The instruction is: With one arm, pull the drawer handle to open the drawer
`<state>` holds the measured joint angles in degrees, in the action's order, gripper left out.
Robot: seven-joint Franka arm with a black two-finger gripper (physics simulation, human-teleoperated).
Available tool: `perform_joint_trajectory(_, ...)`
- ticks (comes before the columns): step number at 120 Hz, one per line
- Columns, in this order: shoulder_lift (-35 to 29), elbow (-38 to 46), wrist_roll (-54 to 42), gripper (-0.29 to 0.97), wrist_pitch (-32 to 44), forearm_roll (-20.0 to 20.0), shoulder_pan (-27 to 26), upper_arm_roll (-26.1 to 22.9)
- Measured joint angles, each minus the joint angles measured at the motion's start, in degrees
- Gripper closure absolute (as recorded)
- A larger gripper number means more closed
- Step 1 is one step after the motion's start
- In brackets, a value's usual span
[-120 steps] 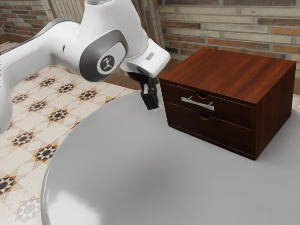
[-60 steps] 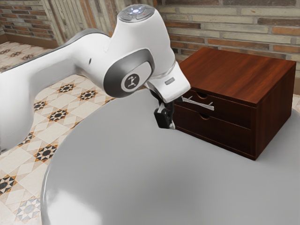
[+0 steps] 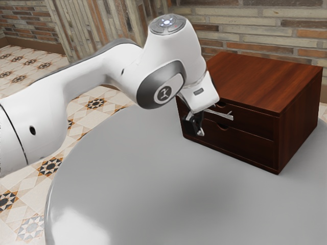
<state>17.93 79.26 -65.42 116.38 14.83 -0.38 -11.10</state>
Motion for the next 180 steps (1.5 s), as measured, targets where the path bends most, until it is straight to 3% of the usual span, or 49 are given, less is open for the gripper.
perform_joint_trajectory(88,1.81,2.19,-3.24,0.0,4.14,2.39,-0.23,-0.13)
perform_joint_trajectory(180,-3.31,10.8,-3.73,0.02,5.87,2.76,0.69,0.0)
